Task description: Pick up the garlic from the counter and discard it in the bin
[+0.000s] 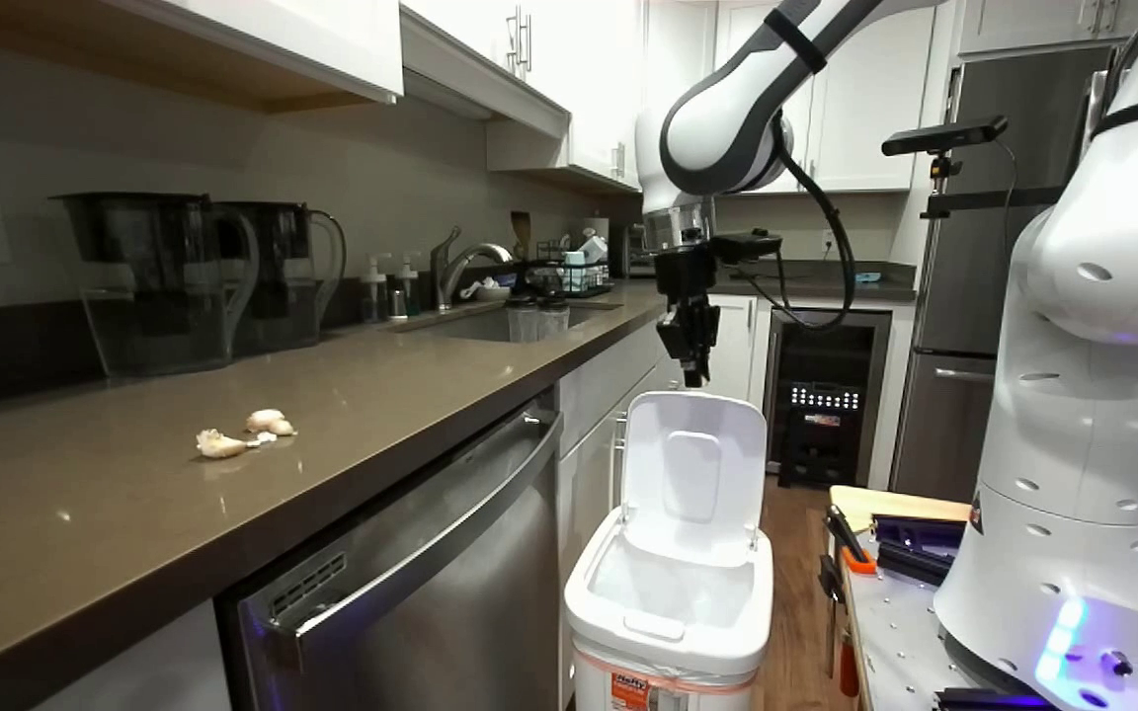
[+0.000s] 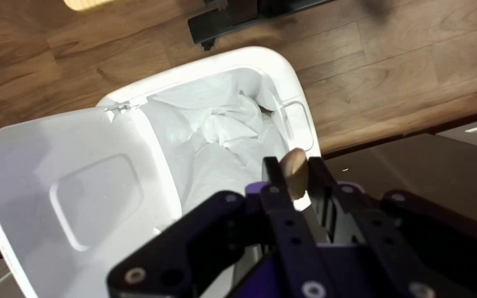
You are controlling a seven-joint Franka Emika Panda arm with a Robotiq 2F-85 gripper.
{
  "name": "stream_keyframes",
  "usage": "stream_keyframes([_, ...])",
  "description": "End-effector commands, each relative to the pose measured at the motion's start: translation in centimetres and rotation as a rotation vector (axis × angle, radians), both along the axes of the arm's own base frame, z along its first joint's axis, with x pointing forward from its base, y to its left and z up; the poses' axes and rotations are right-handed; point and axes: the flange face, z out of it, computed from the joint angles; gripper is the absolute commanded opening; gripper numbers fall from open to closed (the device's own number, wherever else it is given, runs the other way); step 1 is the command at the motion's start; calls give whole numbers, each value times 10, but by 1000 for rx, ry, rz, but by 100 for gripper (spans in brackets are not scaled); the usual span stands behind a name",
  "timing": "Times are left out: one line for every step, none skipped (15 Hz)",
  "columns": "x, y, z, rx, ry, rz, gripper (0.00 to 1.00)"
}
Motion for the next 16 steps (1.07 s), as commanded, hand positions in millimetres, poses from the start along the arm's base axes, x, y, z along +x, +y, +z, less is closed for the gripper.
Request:
stream_keyframes([36, -17, 11, -57, -14, -54, 8])
stream_keyframes([45, -22, 15, -67, -17, -69, 8])
stream_keyframes([55, -26, 17, -71, -20, -80, 8])
stream_keyframes([63, -29, 19, -73, -18, -93, 9])
stream_keyframes([71, -31, 21, -73, -16, -103, 45])
stream_keyframes([80, -32, 23, -75, -11, -103, 46])
stream_keyframes([87, -33, 24, -75, -7, -106, 51])
stream_keyframes([94, -34, 25, -72, -5, -100, 58])
stream_keyframes([101, -33, 26, -70, -2, -93, 63])
stream_keyframes([109, -31, 28, -63, -1, -80, 71])
stream_keyframes([115, -28, 31, -57, -2, -68, 77])
stream_keyframes([122, -24, 32, -52, -5, -51, 84])
stream_keyframes([128, -19, 36, -51, -12, -28, 89])
stream_keyframes([137, -12, 39, -49, -29, 8, 95])
stream_keyframes([145, -5, 43, -50, -44, 41, 99])
stream_keyframes([156, 5, 48, -53, -62, 79, 100])
